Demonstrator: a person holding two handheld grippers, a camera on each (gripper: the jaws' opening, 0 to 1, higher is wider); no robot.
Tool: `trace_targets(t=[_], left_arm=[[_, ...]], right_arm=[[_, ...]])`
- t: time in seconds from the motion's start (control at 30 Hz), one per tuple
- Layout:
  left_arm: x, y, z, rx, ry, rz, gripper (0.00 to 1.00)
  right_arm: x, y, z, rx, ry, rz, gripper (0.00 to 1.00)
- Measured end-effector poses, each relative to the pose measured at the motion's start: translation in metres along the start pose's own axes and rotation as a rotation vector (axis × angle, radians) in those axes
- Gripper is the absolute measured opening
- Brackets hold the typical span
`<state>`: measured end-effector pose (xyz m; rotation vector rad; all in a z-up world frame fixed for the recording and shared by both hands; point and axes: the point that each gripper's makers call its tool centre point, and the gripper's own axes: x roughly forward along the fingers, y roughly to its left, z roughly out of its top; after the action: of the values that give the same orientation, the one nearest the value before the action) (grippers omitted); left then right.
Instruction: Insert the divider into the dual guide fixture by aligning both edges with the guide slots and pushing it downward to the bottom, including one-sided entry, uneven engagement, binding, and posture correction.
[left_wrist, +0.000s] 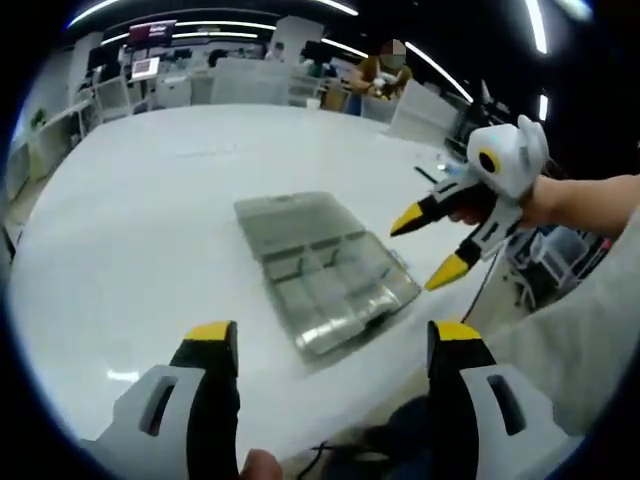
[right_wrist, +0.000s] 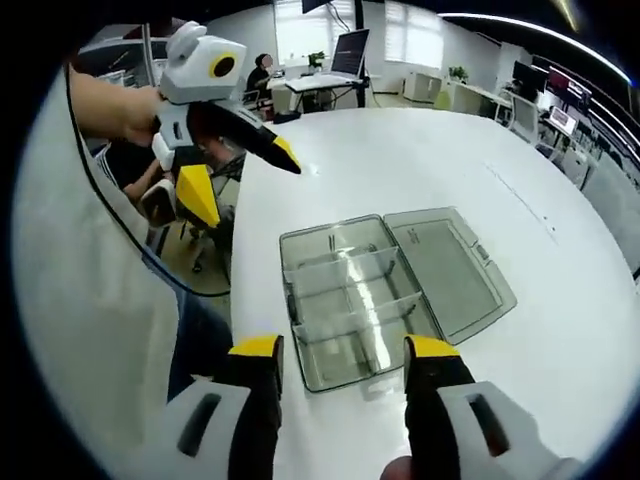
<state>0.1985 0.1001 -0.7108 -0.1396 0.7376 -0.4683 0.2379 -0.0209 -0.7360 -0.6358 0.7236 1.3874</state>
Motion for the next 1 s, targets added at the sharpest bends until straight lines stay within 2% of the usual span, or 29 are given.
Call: trace_targets(t=[0.37,0.7,1.0], left_arm=[[-0.001,0.006,-0.008,0.023,0.030,-0.003,0.75],[-0.002,0.018,-0.009,0.038,0.045,0.007,0.75],[-0.003,0.031,-0.017,0.049,0.065,0.022,0.75]], right_arm=[[-0.006,0.009,0.007,0.073,-0.074,-0.002,0.54],[-0.008,0.015,0.011,0.101,-0.108,-0.003,0.60],[-0.011,0.018,0.018,0.118,-0.144,-0.005,0.65]])
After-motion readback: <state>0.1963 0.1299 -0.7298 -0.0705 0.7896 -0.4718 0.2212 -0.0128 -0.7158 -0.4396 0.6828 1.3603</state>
